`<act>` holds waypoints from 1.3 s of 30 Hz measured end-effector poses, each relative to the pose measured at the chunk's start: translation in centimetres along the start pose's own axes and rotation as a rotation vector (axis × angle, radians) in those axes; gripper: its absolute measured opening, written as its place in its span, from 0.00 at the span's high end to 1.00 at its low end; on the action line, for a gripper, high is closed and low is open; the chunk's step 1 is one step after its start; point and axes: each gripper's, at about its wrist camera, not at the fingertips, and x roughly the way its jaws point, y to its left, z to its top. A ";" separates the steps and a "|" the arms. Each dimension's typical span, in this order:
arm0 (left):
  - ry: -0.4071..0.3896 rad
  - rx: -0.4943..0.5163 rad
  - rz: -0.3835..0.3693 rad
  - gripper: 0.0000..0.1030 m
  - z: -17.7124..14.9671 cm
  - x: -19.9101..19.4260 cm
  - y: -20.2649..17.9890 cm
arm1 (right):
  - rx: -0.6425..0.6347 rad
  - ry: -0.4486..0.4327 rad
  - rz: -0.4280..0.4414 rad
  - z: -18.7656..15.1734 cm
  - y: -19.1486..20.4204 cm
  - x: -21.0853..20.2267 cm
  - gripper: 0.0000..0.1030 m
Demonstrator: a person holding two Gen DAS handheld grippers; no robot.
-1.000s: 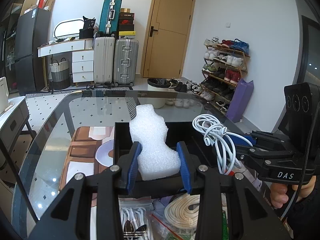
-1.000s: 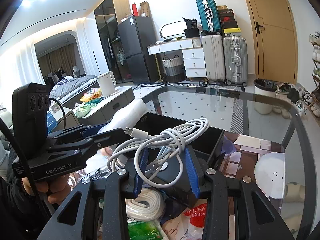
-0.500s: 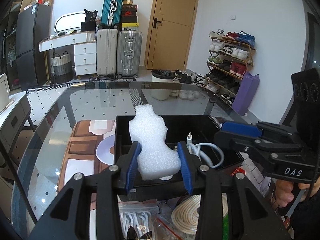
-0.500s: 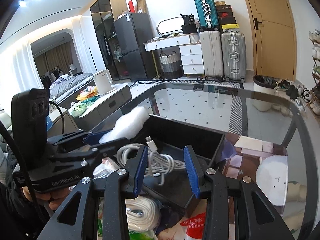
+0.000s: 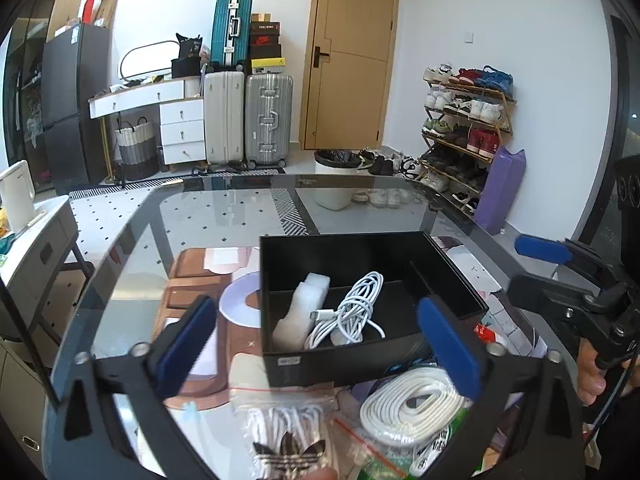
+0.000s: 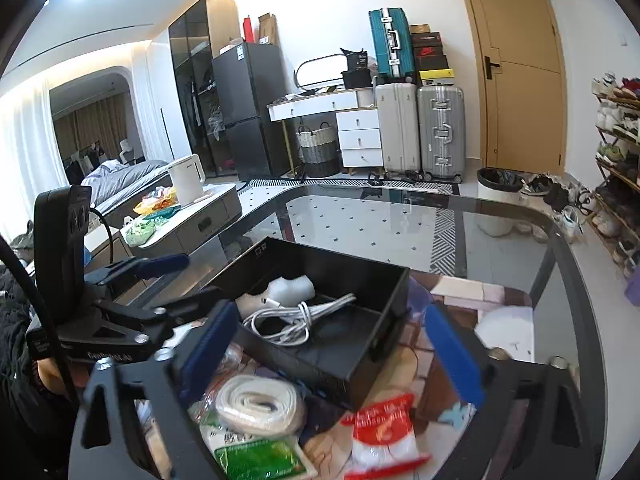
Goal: Organize soft objects
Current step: 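Lower the foam into the black box and open the left gripper while the right releases the cable, then move the left tool to the adidas shoelace bag and the right to the balloon glue pack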
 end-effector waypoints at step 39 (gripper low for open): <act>0.180 0.090 0.086 0.00 -5.0 -0.8 1.6 | 0.033 0.157 -0.132 -5.2 -0.8 -0.5 0.01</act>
